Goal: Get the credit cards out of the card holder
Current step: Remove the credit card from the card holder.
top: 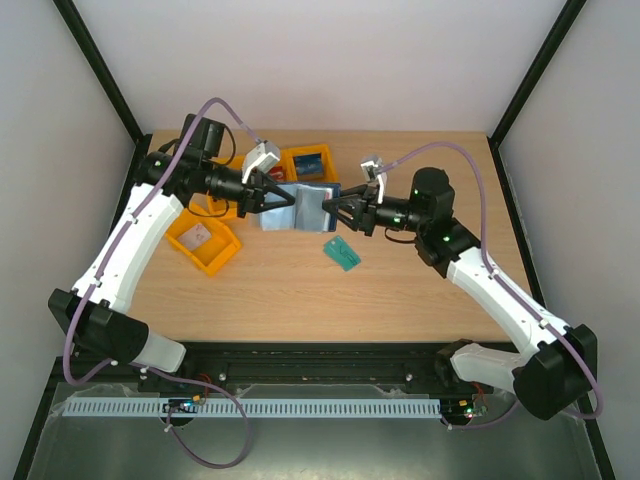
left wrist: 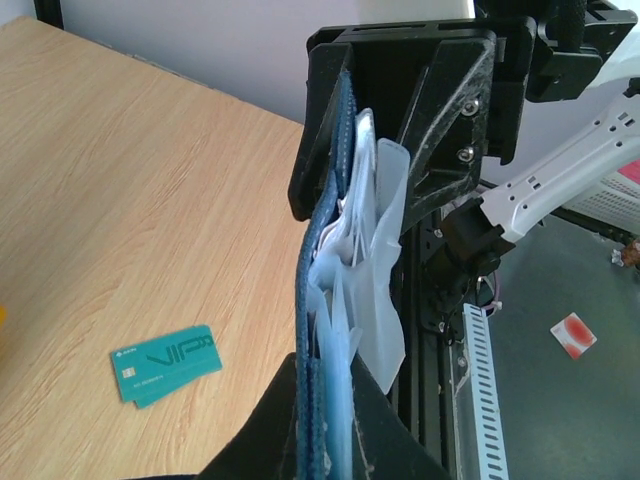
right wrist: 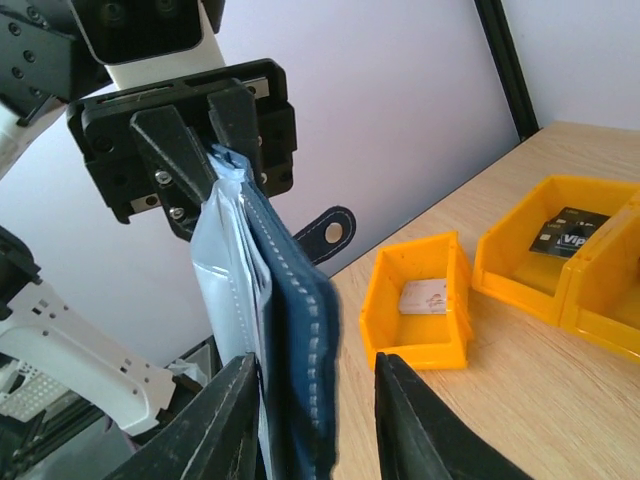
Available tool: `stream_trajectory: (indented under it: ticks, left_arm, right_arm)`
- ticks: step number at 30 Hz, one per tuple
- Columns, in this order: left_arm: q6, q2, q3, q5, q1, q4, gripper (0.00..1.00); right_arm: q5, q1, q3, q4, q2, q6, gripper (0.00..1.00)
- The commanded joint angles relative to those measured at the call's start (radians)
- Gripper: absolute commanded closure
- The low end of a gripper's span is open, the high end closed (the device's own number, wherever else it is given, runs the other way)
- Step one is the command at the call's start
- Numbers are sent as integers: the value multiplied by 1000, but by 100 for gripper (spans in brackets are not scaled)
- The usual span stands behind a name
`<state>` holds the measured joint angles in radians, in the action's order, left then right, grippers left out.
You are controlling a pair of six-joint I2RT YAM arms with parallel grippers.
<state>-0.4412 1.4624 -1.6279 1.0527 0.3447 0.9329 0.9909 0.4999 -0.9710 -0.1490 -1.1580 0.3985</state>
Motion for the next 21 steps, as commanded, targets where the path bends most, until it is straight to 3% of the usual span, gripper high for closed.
stream_trajectory:
  ticks: [1, 6, 9, 12, 14, 15, 19, 21]
  left_arm:
    - [17, 1, -11, 27, 12, -20, 98]
    - [36, 1, 0, 31, 20, -39, 98]
    - [43, 1, 3, 31, 23, -48, 98]
    - [53, 1, 14, 8, 23, -65, 98]
    - [65, 1, 23, -22, 23, -80, 96]
    - [65, 0, 25, -42, 23, -82, 87]
    - [-8, -8, 28, -76, 22, -34, 33]
    - [-33, -15, 35, -77, 22, -17, 13]
  right_arm:
    - [-71, 20, 14, -90, 18, 45, 69]
    - [-128, 68, 8, -92, 4, 37, 72]
    - [-146, 105, 0, -111, -20, 39, 81]
    - [-141, 124, -15, -120, -39, 48, 97]
    - [-135, 125, -12, -146, -39, 69, 98]
    - [-144, 126, -10, -153, -32, 75, 98]
    - [-241, 126, -10, -135, -11, 96, 98]
    - [-283, 126, -21, -105, -22, 115, 98]
